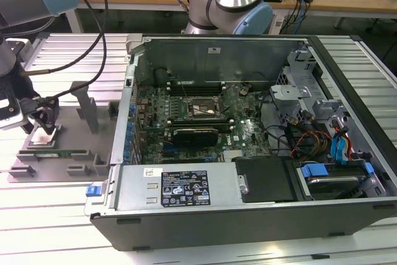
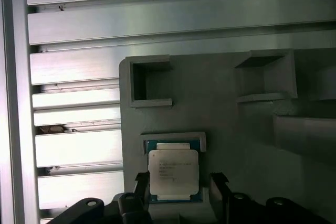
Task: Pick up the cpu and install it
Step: 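Pick up the cpu and move it towards the insertion slot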
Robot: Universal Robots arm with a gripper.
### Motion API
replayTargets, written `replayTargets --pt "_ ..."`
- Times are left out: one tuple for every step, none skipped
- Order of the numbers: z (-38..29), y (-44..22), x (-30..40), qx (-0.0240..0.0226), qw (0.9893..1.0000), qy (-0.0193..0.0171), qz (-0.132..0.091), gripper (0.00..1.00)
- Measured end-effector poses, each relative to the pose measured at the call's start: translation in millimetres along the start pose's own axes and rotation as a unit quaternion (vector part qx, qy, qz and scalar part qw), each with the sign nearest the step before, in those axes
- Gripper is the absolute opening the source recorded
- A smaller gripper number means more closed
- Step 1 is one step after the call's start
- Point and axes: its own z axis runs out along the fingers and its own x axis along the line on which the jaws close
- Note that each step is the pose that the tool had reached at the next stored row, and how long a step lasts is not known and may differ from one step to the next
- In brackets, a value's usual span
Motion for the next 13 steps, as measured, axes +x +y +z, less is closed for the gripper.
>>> replayTargets --pt "0.2 0.0 0.0 0.0 1.0 0.0 0.0 0.6" --pt "2.2 0.0 -0.1 -0.0001 1.0 -0.0002 0.0 0.6" --pt "4.1 -0.1 0.0 0.0 1.0 0.0 0.0 0.6" --pt "5.7 -0.2 -0.1 0.0 1.0 0.0 -0.001 0.6" --pt "7.0 -0.3 0.0 0.0 1.0 0.0001 -0.003 0.6" --pt "8.7 -0.3 -0.1 0.0 1.0 0.0001 -0.004 0.6" --pt "10.8 -0.4 -0.1 0.0 1.0 0.0002 -0.007 0.6" --pt "12.3 -0.4 -0.1 0.0 1.0 0.0003 -0.008 0.6" --pt "13.2 -0.4 -0.1 0.0 1.0 0.0003 -0.009 0.6" --pt "14.3 -0.1 0.0 0.0 0.9999 0.0004 -0.011 0.6" --pt "15.2 0.3 0.0 0.0 0.9999 0.0004 -0.013 0.6" --pt "15.6 0.5 0.0 0.0001 0.9999 0.0006 -0.015 0.6" --pt "16.4 0.8 0.0 0.0001 0.9998 0.0007 -0.019 0.6"
